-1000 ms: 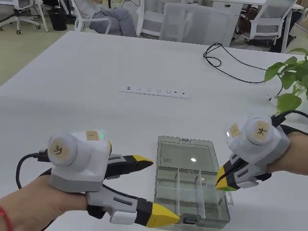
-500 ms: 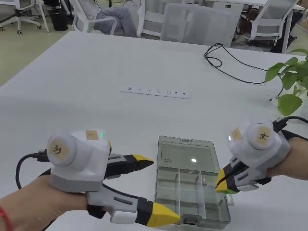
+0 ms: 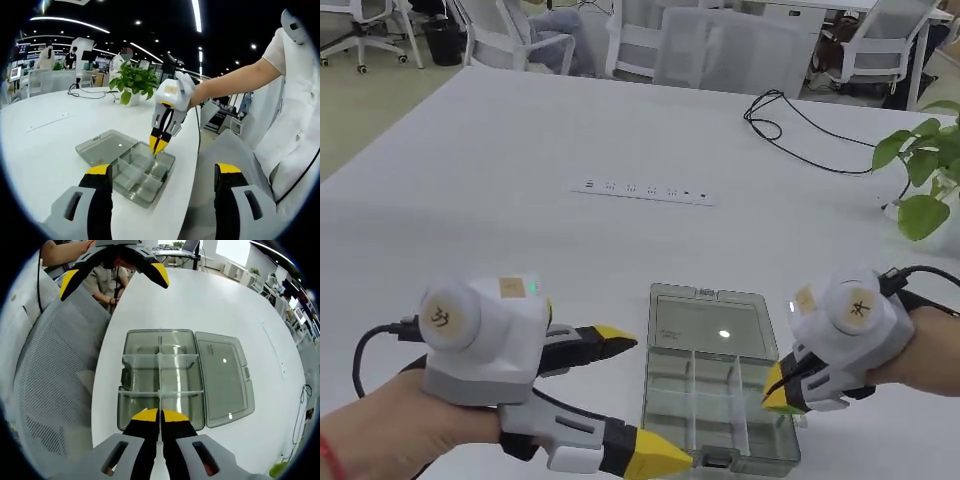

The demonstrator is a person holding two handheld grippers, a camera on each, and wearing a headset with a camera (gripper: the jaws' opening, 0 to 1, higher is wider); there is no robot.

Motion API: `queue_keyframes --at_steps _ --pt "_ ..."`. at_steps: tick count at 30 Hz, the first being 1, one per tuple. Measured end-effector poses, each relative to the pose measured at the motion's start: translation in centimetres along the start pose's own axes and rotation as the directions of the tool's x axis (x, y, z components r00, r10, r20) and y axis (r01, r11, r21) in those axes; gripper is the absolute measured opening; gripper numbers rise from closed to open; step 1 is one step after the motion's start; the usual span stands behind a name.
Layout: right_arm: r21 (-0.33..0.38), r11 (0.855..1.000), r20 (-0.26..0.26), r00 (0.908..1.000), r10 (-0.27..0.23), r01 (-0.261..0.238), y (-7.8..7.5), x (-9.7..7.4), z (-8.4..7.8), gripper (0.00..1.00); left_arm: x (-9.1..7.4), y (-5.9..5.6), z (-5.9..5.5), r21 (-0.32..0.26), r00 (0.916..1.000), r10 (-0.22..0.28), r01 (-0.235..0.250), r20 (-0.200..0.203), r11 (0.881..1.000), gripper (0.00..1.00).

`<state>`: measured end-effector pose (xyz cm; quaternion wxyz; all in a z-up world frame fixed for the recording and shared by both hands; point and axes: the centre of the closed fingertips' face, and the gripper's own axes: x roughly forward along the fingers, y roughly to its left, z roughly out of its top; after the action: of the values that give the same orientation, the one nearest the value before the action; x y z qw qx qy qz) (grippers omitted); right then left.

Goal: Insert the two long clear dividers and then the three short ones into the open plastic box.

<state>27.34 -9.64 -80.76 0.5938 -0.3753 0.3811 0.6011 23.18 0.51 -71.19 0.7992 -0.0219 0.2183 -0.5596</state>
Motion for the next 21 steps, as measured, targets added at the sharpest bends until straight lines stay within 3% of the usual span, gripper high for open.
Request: queue_keyframes --at_steps 10,21 --pt "-0.012 1.000 -0.032 0.9995 -0.003 0.003 0.02 1.04 -0.48 0.03 -0.17 0.08 -0.21 0.000 1.0000 0.003 -0.003 -0.007 1.000 0.86" --pt "-0.004 1.000 -0.039 0.9992 -0.008 0.008 0.01 0.99 -0.50 0.03 -0.17 0.16 -0.18 -0.003 1.0000 0.003 -0.003 -0.005 1.000 0.86"
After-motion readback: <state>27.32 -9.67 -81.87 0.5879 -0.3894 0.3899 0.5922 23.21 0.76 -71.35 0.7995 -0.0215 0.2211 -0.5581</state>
